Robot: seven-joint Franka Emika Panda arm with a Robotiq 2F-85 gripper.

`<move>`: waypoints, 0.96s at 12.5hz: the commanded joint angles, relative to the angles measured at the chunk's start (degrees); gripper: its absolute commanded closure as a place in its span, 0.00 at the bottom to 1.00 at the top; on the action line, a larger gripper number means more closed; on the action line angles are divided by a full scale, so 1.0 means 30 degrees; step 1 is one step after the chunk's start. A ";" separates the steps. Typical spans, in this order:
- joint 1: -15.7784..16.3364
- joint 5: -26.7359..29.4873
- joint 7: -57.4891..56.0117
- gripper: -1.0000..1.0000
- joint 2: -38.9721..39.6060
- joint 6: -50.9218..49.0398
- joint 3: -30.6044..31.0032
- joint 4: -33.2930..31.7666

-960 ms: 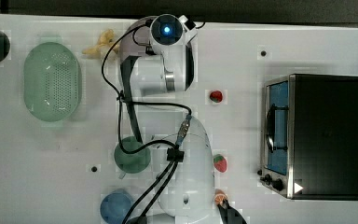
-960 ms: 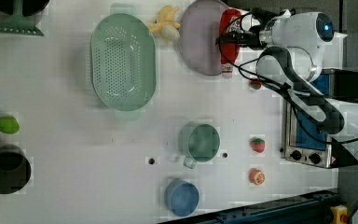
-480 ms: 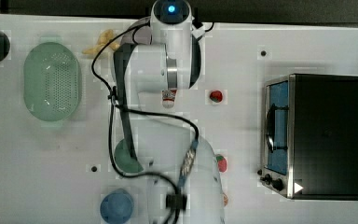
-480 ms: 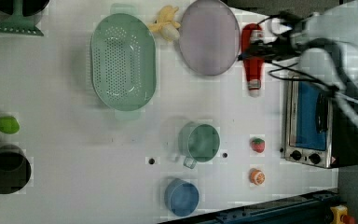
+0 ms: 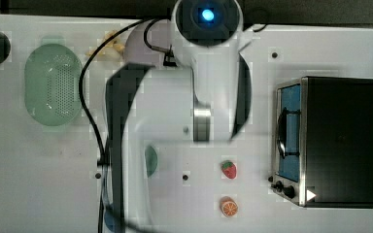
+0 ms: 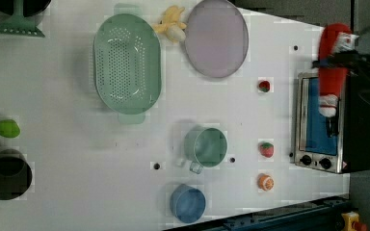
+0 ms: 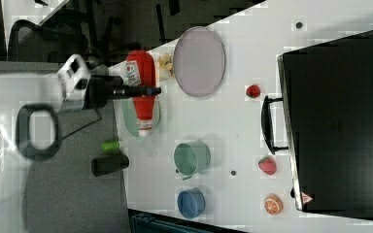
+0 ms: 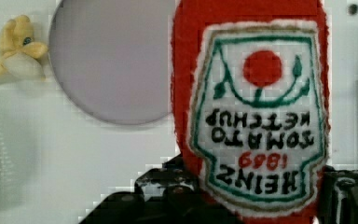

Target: Pick ketchup from plate and place it on table.

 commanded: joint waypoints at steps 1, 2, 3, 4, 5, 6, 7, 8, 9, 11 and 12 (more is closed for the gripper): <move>-0.0353 0.0433 -0.0391 0.37 -0.0042 0.0635 -0.0764 -0.3712; -0.0396 0.0504 -0.0388 0.37 -0.0569 0.1493 -0.0885 -0.4946; -0.0422 0.0621 -0.0386 0.37 -0.0987 0.2584 -0.0995 -0.6191; -0.0444 0.0923 -0.0385 0.37 -0.1211 0.3749 -0.1086 -0.7356; -0.0450 0.1368 -0.0387 0.37 -0.1244 0.4999 -0.1170 -0.8420; -0.0444 0.1777 -0.0386 0.37 -0.1145 0.6340 -0.1170 -0.9351; -0.0424 0.1877 -0.0389 0.37 -0.0918 0.7747 -0.1149 -1.0133; -0.0387 0.1877 -0.0388 0.37 -0.0548 0.9113 -0.1123 -1.0812; -0.0342 0.1878 -0.0385 0.37 -0.0068 1.0341 -0.1084 -1.1363; -0.0308 0.1878 -0.0336 0.37 0.1103 1.2341 -0.0993 -1.1920; -0.0308 0.1878 -0.0340 0.37 0.1688 1.2955 -0.0937 -1.1942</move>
